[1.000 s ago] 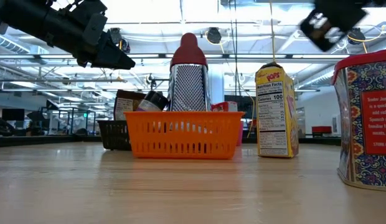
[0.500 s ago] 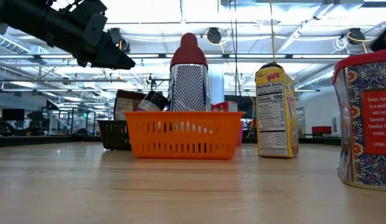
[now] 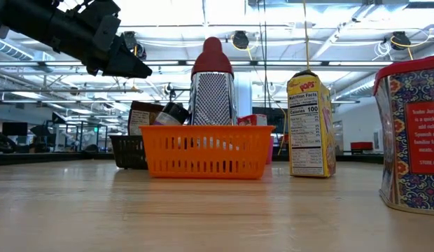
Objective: Pick & Place Kitchen Items
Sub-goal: Put the red food coloring bottle into the orange bin
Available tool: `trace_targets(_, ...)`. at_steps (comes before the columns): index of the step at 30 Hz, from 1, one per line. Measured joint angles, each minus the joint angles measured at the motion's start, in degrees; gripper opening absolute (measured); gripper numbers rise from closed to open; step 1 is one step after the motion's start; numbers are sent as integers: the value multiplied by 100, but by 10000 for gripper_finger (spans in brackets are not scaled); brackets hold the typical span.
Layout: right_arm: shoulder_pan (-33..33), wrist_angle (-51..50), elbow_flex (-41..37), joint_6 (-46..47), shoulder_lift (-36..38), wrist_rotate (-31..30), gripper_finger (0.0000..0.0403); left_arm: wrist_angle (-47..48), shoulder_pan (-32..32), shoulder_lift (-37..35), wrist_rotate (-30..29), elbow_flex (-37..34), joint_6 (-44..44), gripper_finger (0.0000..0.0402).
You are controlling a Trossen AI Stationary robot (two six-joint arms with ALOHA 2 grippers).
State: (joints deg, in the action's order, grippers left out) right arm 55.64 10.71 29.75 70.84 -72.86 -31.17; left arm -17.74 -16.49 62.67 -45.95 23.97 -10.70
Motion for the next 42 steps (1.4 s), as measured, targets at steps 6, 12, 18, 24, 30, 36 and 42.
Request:
trace_targets(6, 0, -243, -69, 494, -117, 141, 150, 0, 1, 0, 1, 0, 0, 132)
trace_targets(12, -4, -201, -69, 808, -333, 289, 150, 0, 1, 0, 0, 0, -2, 131)
trace_targets(18, -46, -263, -73, 835, -349, 431, 150, -1, 2, 0, 1, 0, -2, 131)
trace_targets(24, -229, -261, -73, 516, -348, 459, 150, -1, 2, 0, 0, 0, -2, 132)
trace_targets(30, -282, -609, -73, 805, -348, 750, 150, 0, 2, 0, 0, 0, -2, 131)
trace_targets(36, -280, -546, -72, 912, -374, 864, 150, 0, 2, 0, 0, 0, -2, 131)
trace_targets(42, -284, -523, -71, 1051, -639, 906, 150, 4, 0, 0, 0, 0, -2, 131)
